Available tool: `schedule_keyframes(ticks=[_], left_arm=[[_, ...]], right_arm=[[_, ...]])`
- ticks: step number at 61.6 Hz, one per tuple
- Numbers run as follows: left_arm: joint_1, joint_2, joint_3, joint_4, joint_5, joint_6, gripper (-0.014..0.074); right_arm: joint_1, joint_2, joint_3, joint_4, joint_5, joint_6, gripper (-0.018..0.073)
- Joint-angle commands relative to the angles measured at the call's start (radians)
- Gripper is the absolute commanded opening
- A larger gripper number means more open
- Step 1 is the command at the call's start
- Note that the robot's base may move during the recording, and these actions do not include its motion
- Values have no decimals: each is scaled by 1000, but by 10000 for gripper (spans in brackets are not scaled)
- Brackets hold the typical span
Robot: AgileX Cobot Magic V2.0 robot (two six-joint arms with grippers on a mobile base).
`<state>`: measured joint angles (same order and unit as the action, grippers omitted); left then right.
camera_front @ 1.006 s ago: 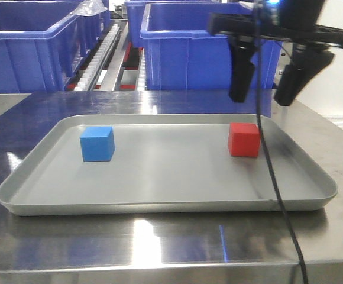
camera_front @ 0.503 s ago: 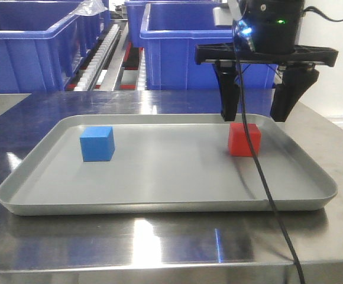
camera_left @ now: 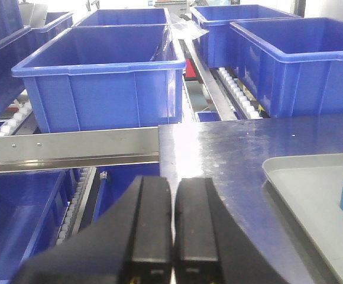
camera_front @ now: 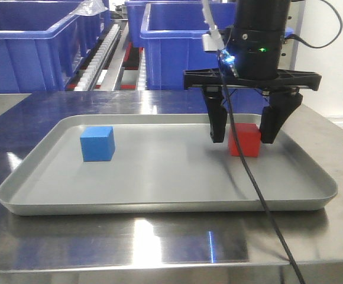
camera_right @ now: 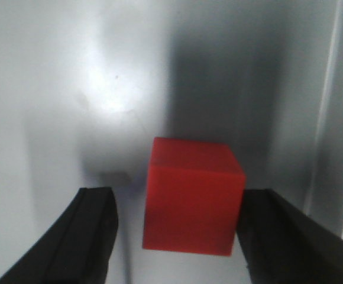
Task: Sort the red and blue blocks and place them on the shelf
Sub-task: 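Lower the open right gripper over the red cube, then close the right gripper on the red cube and lift it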
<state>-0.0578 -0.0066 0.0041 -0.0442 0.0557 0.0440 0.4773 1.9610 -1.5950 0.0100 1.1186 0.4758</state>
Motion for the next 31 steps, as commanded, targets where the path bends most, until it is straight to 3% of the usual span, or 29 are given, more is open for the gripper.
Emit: schedule_keyframes(ticks=[1,17,24,31], left_arm=[[0,-15,28,-8,-94,-1,124],[0,-15,28,-8,-94,-1,124],[0,-15,28,-8,-94,-1,124],[0,-15,28,-8,-94,-1,124]], right_arm=[[-2,-52,-32,-3,-9,4,543],[-2,-51,-32,-10,-8,40,536],[-2,-51,-32,-21,-9,40,467],[-5,-51,-32,-23,-11,40,335]])
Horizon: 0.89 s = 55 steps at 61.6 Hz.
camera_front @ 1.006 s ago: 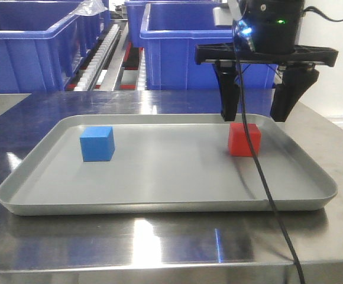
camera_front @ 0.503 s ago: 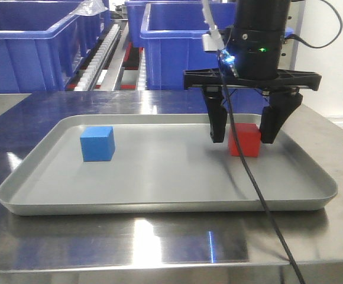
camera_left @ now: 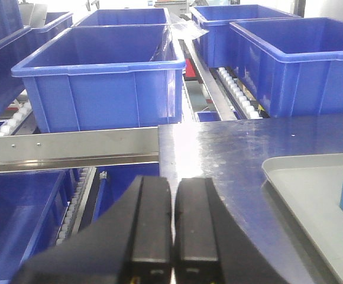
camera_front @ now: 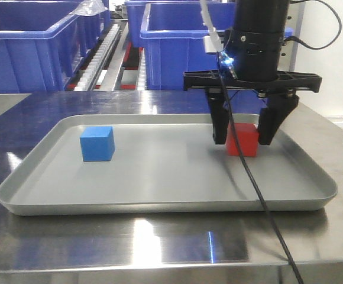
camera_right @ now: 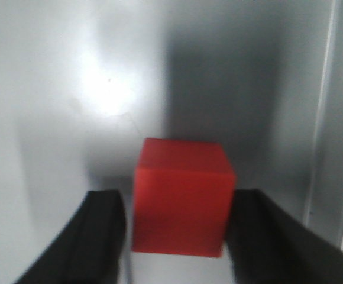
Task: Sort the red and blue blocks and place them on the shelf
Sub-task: 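Close the right gripper on the red cube and lift it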
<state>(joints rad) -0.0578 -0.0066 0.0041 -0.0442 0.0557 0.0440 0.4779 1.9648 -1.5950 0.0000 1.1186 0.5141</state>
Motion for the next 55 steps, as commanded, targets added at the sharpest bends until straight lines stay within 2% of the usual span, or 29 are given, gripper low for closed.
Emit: schedule_keyframes(ticks=[1,9,24,39,46,55], left_arm=[[0,-15,28,-8,-94,-1,124],[0,-15,28,-8,-94,-1,124],[0,-15,28,-8,-94,-1,124],[0,-15,28,-8,-94,-1,124],[0,-15,28,-8,-94,-1,124],[0,-15,28,-8,-94,-1,124]], right_arm=[[-6,-55,-32,-13,-11,2,323],[-8,-57,-32,-14,-12,2,257],[-6,-123,-32,-33,-67,1,257],[-21,-269,-20,-155,-142,-32,257],[-60,-352,44,-188,-219,-80,257],[-124,-484,209,-191,-378,-150,257]])
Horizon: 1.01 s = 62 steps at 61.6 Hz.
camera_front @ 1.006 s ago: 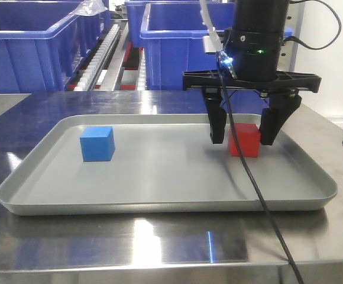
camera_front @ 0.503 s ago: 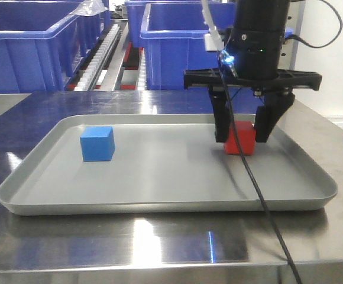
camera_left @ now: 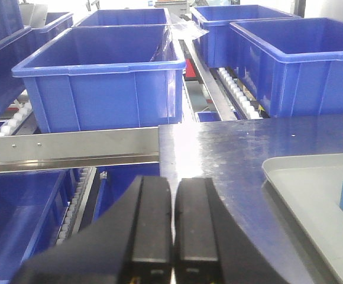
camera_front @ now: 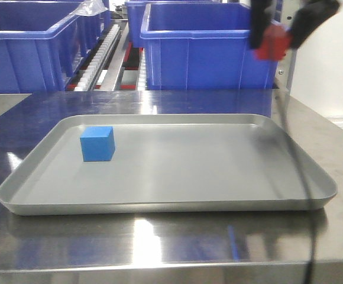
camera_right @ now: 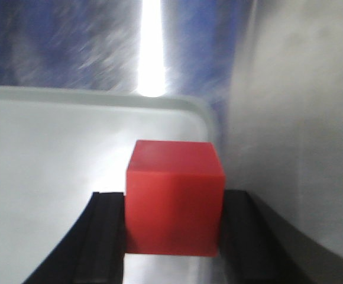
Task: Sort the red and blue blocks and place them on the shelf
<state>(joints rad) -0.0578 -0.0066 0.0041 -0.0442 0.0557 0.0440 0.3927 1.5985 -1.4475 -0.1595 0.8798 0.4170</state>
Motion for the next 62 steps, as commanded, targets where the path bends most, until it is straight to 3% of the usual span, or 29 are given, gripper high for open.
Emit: schedule_keyframes(ticks=[1,22,34,42,62], left_arm=[[0,-15,28,-8,-94,-1,124],[0,-15,28,-8,-94,-1,124],[0,-15,28,-8,-94,-1,124],[0,-15,28,-8,-94,-1,124],[0,-15,28,-8,-94,-1,124]], right_arm=[[-46,-133,90,-31,-167,-61,257],[-221,-484,556,7,-610,-113,257],[-255,-664,770,160,-803,-324,257],[-255,-767,868,218,-865,-449,257],[-255,-1055,991,217,-880,-454,257]])
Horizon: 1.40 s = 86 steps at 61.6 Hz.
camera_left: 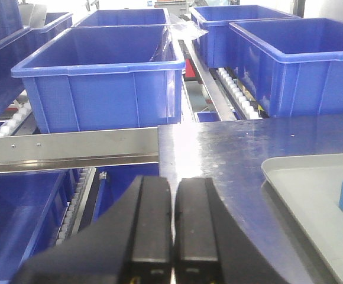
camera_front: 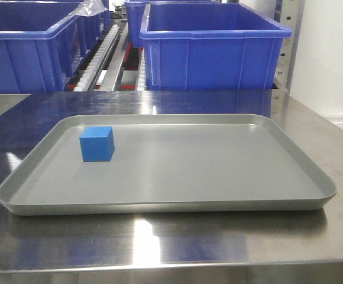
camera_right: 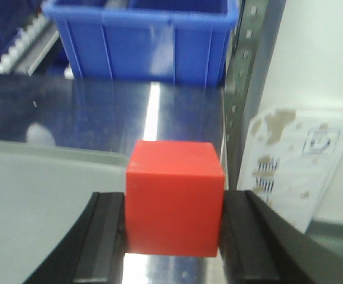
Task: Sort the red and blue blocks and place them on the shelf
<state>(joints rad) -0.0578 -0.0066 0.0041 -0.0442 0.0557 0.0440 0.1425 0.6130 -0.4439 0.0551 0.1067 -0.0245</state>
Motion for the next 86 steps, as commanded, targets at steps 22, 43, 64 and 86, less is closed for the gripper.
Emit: schedule_keyframes(ticks=[22,43,64,86], left_arm=[[0,-15,28,-8,-94,-1,124],[0,-15,28,-8,-94,-1,124],[0,-15,28,-8,-94,-1,124],[0,-15,26,-8,-90,-1,124]], right_arm=[[-5,-299,24,2,-107,-13,257],[-5,-300,24,2,-107,-13,257],[-5,-300,24,2,-107,-13,257],[-5,-300,24,2,-107,-13,257]])
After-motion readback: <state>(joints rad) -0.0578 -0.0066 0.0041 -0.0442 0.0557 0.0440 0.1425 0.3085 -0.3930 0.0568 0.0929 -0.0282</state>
